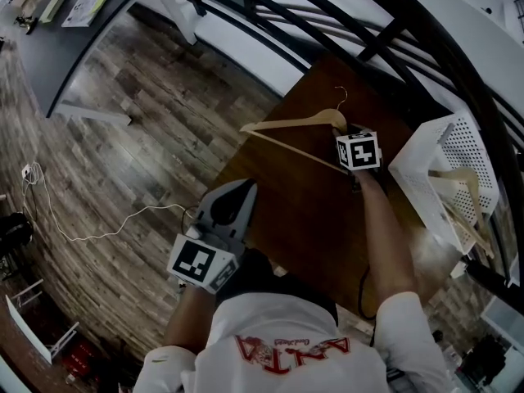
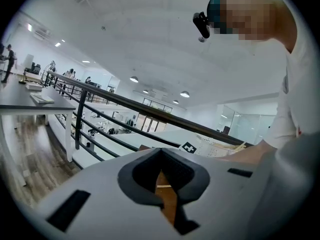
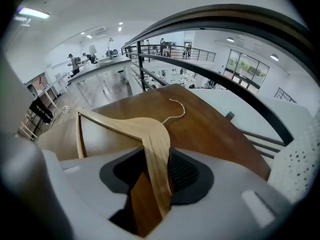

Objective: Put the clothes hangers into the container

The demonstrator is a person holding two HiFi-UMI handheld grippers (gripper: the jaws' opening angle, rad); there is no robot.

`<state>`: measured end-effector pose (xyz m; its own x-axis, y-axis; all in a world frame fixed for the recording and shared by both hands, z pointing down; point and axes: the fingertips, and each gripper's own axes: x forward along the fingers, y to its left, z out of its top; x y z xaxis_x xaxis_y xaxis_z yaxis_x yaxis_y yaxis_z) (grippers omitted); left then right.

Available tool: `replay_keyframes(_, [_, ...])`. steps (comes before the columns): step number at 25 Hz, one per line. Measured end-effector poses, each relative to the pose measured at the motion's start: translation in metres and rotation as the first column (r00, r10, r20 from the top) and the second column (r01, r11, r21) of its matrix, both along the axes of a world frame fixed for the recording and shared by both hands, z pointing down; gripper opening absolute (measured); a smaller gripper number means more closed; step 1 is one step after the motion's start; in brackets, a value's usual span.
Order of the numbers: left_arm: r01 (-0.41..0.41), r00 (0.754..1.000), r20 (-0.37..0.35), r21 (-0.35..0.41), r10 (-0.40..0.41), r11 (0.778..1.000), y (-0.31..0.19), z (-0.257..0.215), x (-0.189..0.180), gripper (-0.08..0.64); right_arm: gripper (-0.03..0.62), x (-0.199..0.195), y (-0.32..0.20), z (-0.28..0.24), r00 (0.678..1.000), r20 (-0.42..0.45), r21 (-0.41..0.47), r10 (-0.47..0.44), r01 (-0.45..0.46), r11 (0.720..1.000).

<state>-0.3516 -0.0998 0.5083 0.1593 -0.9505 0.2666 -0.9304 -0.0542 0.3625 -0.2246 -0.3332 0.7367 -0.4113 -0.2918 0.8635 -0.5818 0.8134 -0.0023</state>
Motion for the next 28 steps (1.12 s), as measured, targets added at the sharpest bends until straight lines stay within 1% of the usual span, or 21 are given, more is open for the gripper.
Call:
replay_keyframes(3, [-0.030, 0.999, 0.012, 0.005, 0.030, 1.000, 0.001, -0.002, 0.009, 0.009, 0.150, 0.007, 0.004, -0.007, 1.000, 0.018, 0.038, 0.017, -0.018, 0.999])
replay_keyframes(6, [-0.025, 1.000, 0.017, 0.017, 0.024, 1.000, 0.001, -0.008, 0.004, 0.009, 0.149, 0.010, 0.012, -0.029, 0.999, 0.038, 0.125, 0.016, -0.021, 0.992])
replay_keyframes(10, [-0.021, 1.000, 0.021, 0.049, 0.020, 0.999, -0.010, -0.018, -0.004, 0.009, 0.149, 0.012, 0.014, -0.072, 0.995, 0.087, 0.241, 0.037, -0.057, 0.969])
replay_keyframes(14, [-0.040, 0.998, 0.043, 0.086, 0.036, 0.995, -0.013, -0.038, 0.001, 0.008, 0.149, 0.024, 0.032, -0.123, 0.983, 0.164, 0.313, 0.076, -0.125, 0.942])
replay_keyframes(18, [-0.080, 0.995, 0.075, 0.133, 0.070, 0.988, -0.006, -0.071, 0.020, 0.009, 0.149, 0.055, 0.061, -0.185, 0.965, 0.236, 0.364, 0.116, -0.198, 0.910])
replay_keyframes(22, [-0.126, 0.989, 0.101, 0.175, 0.110, 0.976, -0.003, -0.102, 0.048, 0.009, 0.149, 0.097, 0.087, -0.236, 0.939, 0.305, 0.384, 0.157, -0.272, 0.883])
replay_keyframes(28, [-0.229, 0.969, 0.144, 0.240, 0.198, 0.943, -0.008, -0.139, 0.102, 0.009, 0.150, 0.171, 0.118, -0.287, 0.914, 0.351, 0.438, 0.205, -0.354, 0.827])
